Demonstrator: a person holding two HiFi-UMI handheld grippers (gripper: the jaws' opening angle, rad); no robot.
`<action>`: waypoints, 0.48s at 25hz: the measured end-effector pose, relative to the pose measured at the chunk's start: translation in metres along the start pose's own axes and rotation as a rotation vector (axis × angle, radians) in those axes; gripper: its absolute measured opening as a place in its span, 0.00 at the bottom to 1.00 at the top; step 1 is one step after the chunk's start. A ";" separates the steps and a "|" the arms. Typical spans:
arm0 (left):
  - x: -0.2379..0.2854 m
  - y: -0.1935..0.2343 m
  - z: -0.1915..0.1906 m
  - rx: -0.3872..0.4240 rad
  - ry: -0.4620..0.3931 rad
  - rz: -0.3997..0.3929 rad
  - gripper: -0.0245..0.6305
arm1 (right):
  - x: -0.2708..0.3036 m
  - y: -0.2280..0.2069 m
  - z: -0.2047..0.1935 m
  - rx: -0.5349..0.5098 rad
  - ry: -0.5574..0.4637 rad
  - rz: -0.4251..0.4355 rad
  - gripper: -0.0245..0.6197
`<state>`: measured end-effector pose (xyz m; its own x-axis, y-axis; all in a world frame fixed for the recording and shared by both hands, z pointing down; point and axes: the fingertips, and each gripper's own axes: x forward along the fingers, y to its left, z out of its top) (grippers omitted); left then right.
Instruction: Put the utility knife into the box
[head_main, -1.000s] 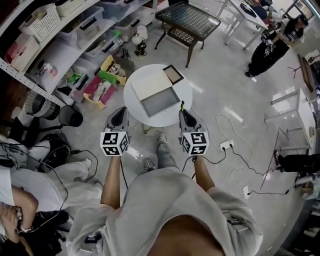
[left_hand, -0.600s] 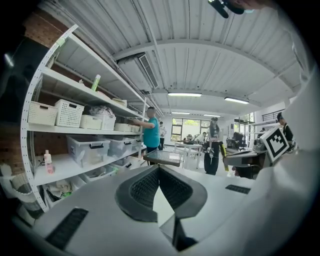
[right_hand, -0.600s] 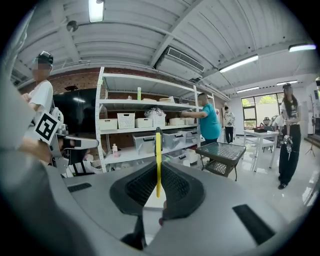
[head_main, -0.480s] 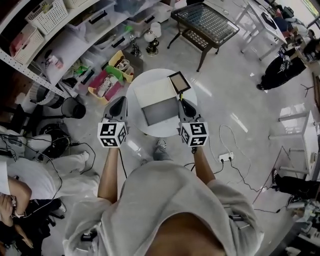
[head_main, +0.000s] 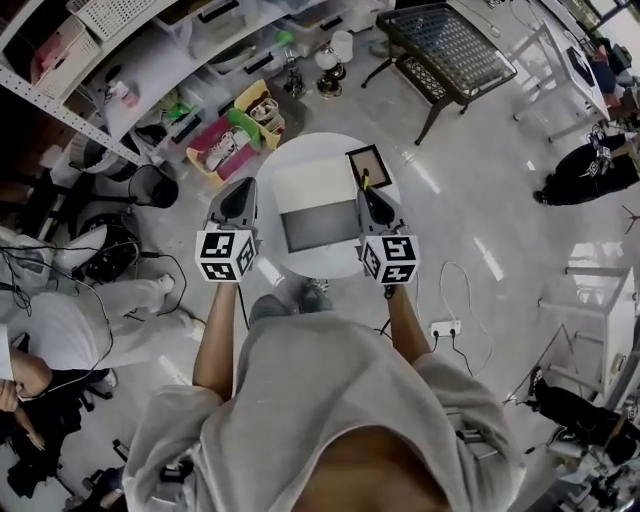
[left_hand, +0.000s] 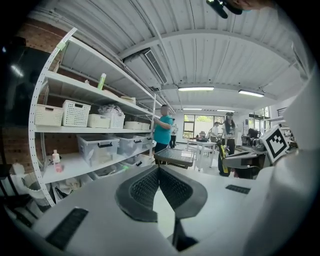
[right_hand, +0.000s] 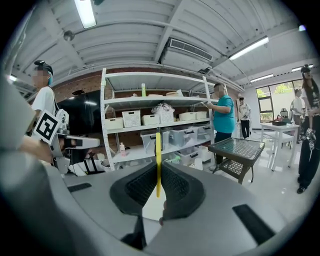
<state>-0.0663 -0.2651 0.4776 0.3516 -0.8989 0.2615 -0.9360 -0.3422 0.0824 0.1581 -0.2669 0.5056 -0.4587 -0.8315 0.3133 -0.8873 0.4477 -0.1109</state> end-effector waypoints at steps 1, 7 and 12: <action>0.000 0.000 -0.003 -0.002 0.007 0.005 0.07 | 0.002 0.000 -0.003 0.003 0.007 0.007 0.11; 0.010 0.001 -0.020 -0.018 0.049 0.017 0.07 | 0.010 -0.003 -0.022 0.026 0.052 0.029 0.11; 0.020 0.005 -0.033 -0.030 0.076 -0.004 0.07 | 0.015 -0.002 -0.040 0.042 0.102 0.016 0.11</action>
<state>-0.0644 -0.2753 0.5146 0.3540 -0.8737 0.3337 -0.9351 -0.3360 0.1123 0.1550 -0.2674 0.5486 -0.4670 -0.7859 0.4053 -0.8823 0.4445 -0.1548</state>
